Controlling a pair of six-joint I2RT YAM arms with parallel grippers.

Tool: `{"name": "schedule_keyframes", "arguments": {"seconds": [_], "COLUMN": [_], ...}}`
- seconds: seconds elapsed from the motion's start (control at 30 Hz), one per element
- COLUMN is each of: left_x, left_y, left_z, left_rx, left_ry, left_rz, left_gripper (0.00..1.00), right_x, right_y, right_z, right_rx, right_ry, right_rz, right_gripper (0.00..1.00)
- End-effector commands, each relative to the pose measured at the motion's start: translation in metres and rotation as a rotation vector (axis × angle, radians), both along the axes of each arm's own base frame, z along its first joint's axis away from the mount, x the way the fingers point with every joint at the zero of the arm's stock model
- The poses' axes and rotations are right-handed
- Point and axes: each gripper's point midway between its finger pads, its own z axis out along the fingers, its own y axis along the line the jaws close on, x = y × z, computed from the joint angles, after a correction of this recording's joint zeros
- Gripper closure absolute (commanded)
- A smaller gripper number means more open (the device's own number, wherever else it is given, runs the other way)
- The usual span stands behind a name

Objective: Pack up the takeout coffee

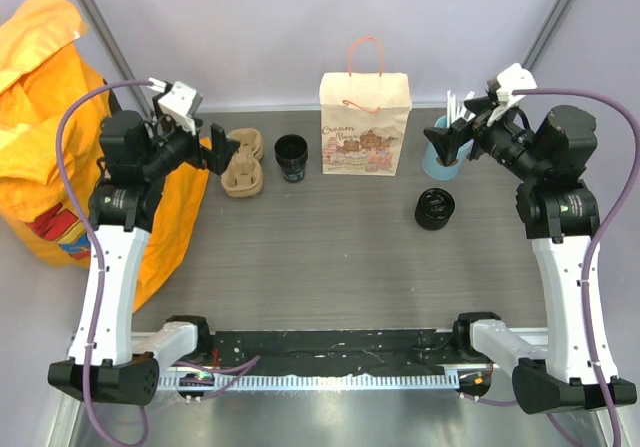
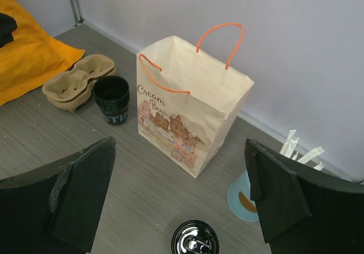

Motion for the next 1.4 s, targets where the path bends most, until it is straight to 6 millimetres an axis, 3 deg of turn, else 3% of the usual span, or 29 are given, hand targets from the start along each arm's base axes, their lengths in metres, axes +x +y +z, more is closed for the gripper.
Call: {"name": "schedule_keyframes", "arguments": {"seconds": [0.0, 0.17, 0.33, 0.47, 0.67, 0.93, 1.0, 1.03, 1.07, 1.17, 1.37], "left_x": [0.026, 0.050, 0.054, 0.057, 0.081, 0.120, 0.132, 0.136, 0.139, 0.120, 0.084], "left_y": [0.013, 0.018, 0.018, 0.016, 0.020, 0.018, 0.024, 0.025, 0.026, 0.012, -0.003], "left_z": [-0.007, -0.044, -0.062, -0.071, -0.102, -0.154, -0.155, -0.170, -0.168, -0.192, -0.229], "left_rx": [0.122, 0.177, 0.151, 0.104, 0.191, 0.399, 0.416, 0.412, 0.413, 0.437, 0.492], "left_ry": [-0.112, -0.037, -0.004, -0.014, -0.006, 0.023, 0.029, 0.079, 0.090, 0.171, 0.205], "left_rz": [0.033, 0.041, 0.052, 0.071, 0.055, -0.082, -0.050, -0.043, -0.041, -0.193, -0.420], "left_gripper": [0.00, 0.00, 0.00, 0.00, 0.00, 0.00, 0.00, 0.00, 0.01, 0.09, 0.09], "right_x": [-0.001, -0.003, -0.002, 0.016, 0.035, 0.031, 0.027, 0.025, 0.024, 0.018, 0.012], "right_y": [0.004, 0.016, 0.040, 0.073, 0.101, 0.103, 0.100, 0.100, 0.098, 0.095, 0.089], "right_z": [-0.001, -0.017, -0.036, -0.061, -0.070, -0.081, -0.084, -0.084, -0.089, -0.091, -0.096], "right_rx": [-0.019, -0.019, -0.046, -0.149, -0.181, -0.216, -0.222, -0.226, -0.229, -0.238, -0.259], "right_ry": [-0.040, 0.001, 0.061, 0.111, 0.151, 0.148, 0.147, 0.143, 0.151, 0.144, 0.146], "right_rz": [0.038, 0.119, 0.217, 0.235, 0.280, 0.298, 0.295, 0.297, 0.293, 0.290, 0.276], "right_gripper": [0.00, 0.00, 0.00, 0.00, 0.00, 0.00, 0.00, 0.00, 0.00, 0.00, 0.01]}}
